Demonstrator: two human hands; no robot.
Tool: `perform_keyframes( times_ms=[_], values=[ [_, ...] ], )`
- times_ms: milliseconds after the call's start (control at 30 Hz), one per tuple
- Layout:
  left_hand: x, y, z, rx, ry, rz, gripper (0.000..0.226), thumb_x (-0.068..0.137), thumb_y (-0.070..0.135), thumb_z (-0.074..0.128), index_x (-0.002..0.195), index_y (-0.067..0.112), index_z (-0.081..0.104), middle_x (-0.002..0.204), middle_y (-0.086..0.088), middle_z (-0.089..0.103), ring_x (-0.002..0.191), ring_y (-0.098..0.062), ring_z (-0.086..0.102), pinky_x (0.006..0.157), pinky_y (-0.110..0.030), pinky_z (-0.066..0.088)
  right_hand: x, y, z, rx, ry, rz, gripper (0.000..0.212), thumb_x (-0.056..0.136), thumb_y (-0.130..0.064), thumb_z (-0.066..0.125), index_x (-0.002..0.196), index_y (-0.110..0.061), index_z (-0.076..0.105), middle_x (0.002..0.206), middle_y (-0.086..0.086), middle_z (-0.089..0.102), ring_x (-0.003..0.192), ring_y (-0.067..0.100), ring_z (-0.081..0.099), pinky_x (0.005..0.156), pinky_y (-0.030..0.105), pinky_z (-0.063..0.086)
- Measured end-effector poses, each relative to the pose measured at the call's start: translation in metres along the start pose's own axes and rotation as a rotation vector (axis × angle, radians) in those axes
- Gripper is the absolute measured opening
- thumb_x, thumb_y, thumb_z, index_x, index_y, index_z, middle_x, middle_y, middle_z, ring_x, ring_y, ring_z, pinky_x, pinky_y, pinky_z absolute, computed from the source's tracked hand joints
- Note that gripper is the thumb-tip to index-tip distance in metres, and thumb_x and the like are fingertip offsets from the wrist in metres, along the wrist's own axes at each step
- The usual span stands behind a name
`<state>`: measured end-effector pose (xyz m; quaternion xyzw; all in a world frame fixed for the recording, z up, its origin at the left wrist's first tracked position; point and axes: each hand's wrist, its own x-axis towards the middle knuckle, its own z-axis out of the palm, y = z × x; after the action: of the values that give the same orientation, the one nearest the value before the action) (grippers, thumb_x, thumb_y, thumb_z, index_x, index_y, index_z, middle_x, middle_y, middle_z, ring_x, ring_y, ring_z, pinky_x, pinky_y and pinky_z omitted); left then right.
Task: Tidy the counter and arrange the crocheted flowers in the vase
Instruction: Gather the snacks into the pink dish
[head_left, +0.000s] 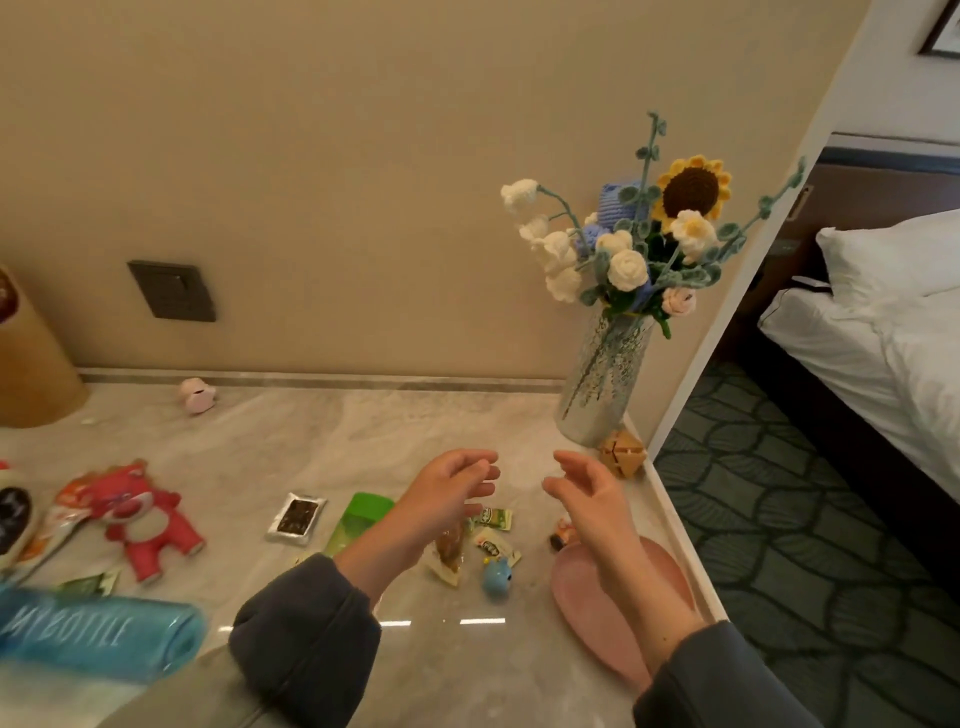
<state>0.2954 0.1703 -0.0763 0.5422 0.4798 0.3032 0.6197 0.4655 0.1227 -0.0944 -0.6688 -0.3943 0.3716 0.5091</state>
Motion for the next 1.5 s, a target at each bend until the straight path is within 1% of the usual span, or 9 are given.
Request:
perform_keyframes(
  times_ms=[300,433,633,733,833,933,1067,1267,1500],
  values=[
    [-0.065,-0.055,-0.03,-0.033,0.145,0.009,0.022,0.097,0.007,0.047,0.11,0.018,0.062,0.113,-0.002,0.065,0.104,-0.014,0.062,0.083,-0.025,0.051,-0.067,0.036,0.039,-0.038,-0.103,0.057,0.036,0.085,-0.001,0.065,0.116,-0.019,0.06,0.118,-0.003,0.06,0.115,0.011,0.053,0.088,0.018,0.04],
    [-0.078,-0.071,-0.028,0.041,0.157,0.014,0.023,0.096,0.008,0.051,0.112,0.022,0.059,0.118,0.003,0.061,0.108,-0.01,0.057,0.095,-0.03,0.049,-0.078,0.047,0.047,-0.097,-0.1,0.015,0.039,0.084,-0.001,0.065,0.115,-0.024,0.059,0.117,-0.009,0.059,0.1,-0.012,0.05,0.073,0.0,0.039],
    [-0.06,-0.076,-0.017,0.189,0.149,0.05,0.032,0.095,0.011,0.054,0.122,0.027,0.051,0.128,0.009,0.049,0.123,-0.005,0.039,0.099,-0.02,0.031,-0.062,0.046,0.043,-0.136,-0.115,0.02,0.047,0.084,-0.004,0.065,0.125,-0.026,0.056,0.122,-0.01,0.056,0.116,0.006,0.049,0.09,0.018,0.038],
    [-0.038,-0.078,-0.007,0.292,0.176,0.066,0.043,0.093,0.012,0.057,0.133,0.021,0.046,0.125,0.01,0.045,0.115,-0.002,0.039,0.088,-0.012,0.031,-0.037,0.044,0.041,-0.185,-0.133,0.018,0.052,0.084,-0.007,0.066,0.131,-0.028,0.053,0.128,-0.01,0.053,0.119,0.009,0.047,0.1,0.029,0.042],
    [-0.021,-0.082,0.003,0.402,0.233,0.123,0.048,0.085,0.013,0.063,0.128,0.027,0.047,0.113,0.016,0.045,0.107,-0.003,0.045,0.078,-0.001,0.031,-0.009,0.045,0.041,-0.342,-0.193,-0.023,0.059,0.084,-0.011,0.065,0.139,-0.025,0.049,0.139,-0.007,0.05,0.127,0.014,0.047,0.108,0.036,0.04],
    [-0.003,-0.09,0.007,0.614,0.3,0.14,0.063,0.081,0.021,0.066,0.139,0.021,0.04,0.129,0.006,0.046,0.117,-0.009,0.044,0.093,-0.015,0.034,0.022,0.051,0.041,-0.618,-0.296,-0.138,0.057,0.087,-0.02,0.062,0.142,-0.022,0.047,0.143,-0.001,0.05,0.132,0.017,0.045,0.11,0.035,0.036],
    [0.016,-0.101,0.013,0.801,0.377,0.11,0.066,0.081,0.026,0.064,0.141,0.017,0.036,0.131,-0.005,0.046,0.123,-0.023,0.042,0.101,-0.032,0.036,0.05,0.061,0.045,-0.936,-0.4,-0.255,0.053,0.086,-0.029,0.06,0.138,-0.024,0.051,0.131,0.005,0.056,0.122,0.026,0.05,0.101,0.037,0.043],
    [0.024,-0.119,0.016,0.973,0.448,0.101,0.061,0.086,0.033,0.06,0.141,0.014,0.038,0.125,-0.008,0.044,0.117,-0.026,0.038,0.1,-0.032,0.033,0.072,0.065,0.048,-1.038,-0.43,-0.346,0.03,0.086,-0.025,0.057,0.114,-0.023,0.064,0.114,0.005,0.054,0.109,0.025,0.052,0.086,0.035,0.047],
    [0.02,-0.113,0.028,0.714,0.484,0.131,0.055,0.092,0.033,0.057,0.143,0.019,0.039,0.116,-0.002,0.041,0.113,-0.02,0.038,0.097,-0.021,0.028,0.075,0.066,0.038,-0.946,-0.465,-0.261,0.022,0.086,-0.028,0.059,0.103,-0.022,0.046,0.093,0.004,0.064,0.09,0.029,0.061,0.071,0.036,0.046]
  ],
)
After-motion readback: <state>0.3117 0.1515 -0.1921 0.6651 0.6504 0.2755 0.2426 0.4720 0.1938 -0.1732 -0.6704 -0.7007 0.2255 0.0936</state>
